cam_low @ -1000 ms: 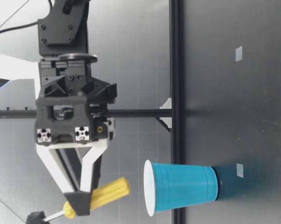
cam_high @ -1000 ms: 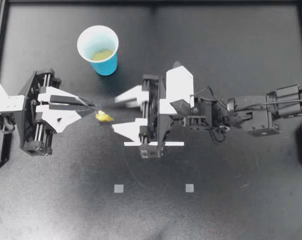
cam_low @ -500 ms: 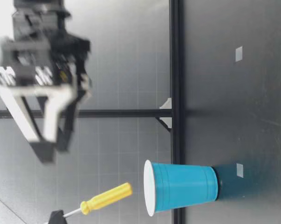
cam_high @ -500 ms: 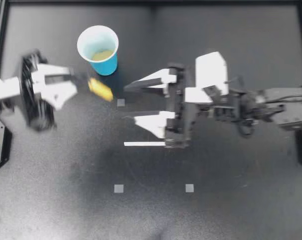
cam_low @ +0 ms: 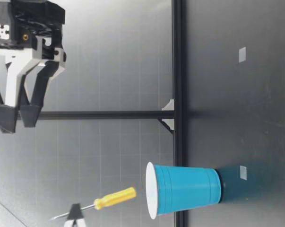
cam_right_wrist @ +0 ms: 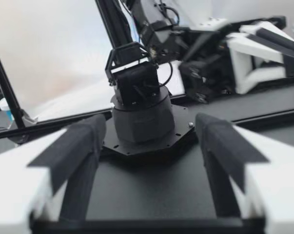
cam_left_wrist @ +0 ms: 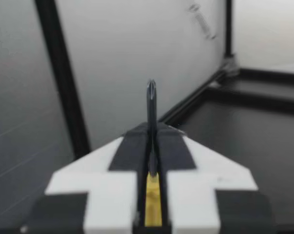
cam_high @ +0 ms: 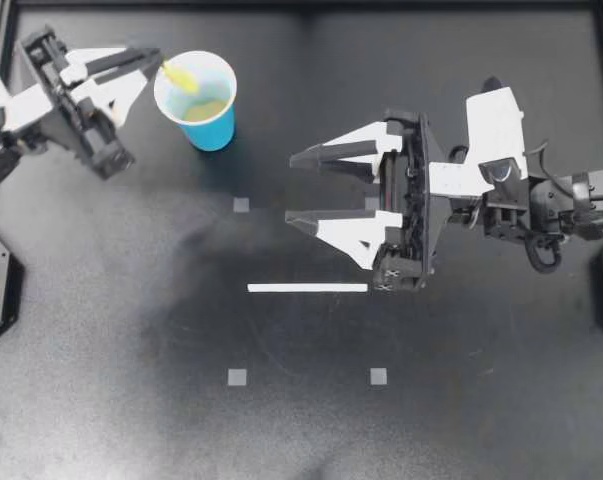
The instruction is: Pick up the screwdriver with the right arm, hand it over to the left arm then place it into the cup.
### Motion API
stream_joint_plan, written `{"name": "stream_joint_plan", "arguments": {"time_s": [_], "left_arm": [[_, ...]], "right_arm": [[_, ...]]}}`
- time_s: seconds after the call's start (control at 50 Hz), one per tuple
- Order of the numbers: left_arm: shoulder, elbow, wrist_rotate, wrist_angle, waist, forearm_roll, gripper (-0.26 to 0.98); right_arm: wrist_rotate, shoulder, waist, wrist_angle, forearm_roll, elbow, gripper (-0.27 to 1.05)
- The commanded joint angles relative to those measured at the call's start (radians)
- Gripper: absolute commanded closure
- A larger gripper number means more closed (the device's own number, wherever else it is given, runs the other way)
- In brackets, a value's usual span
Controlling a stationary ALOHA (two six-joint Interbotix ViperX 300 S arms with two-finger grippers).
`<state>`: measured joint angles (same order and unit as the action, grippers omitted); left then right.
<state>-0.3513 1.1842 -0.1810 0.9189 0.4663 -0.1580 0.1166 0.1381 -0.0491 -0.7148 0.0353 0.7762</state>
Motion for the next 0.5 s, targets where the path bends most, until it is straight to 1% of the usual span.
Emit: {"name": "stream_joint_plan", "arguments": {"time_s": [0.0,0.12,0.2,0.28,0.36,0.48], "left_arm": [[0.023,-0.026,-0.009,0.005,0.012,-0.005,0.73],[0.064,-0.034,-0.006,0.005,0.012,-0.008,0.72],[0.094,-0.041,0.003,0.008,0.014,-0.025,0.72],[0.118,-0.049,-0.005,0.017,0.012,-0.037,0.69],[0.124,-0.054,-0.008,0.029,0.012,-0.037,0.6],[0.118,-0.061,-0.005,0.029,0.014,-0.037,0.42]], "right_arm": [[0.002,0.025,-0.006,-0.011,0.002,-0.011,0.09],[0.002,0.023,-0.006,-0.011,0.0,-0.011,0.09],[0.0,0.023,-0.006,-0.009,0.0,-0.011,0.09],[0.003,0.02,-0.005,-0.011,0.0,-0.011,0.09],[0.006,0.02,-0.006,-0.009,0.0,-0.011,0.09],[0.005,0.021,-0.006,-0.011,-0.002,-0.008,0.09]]}}
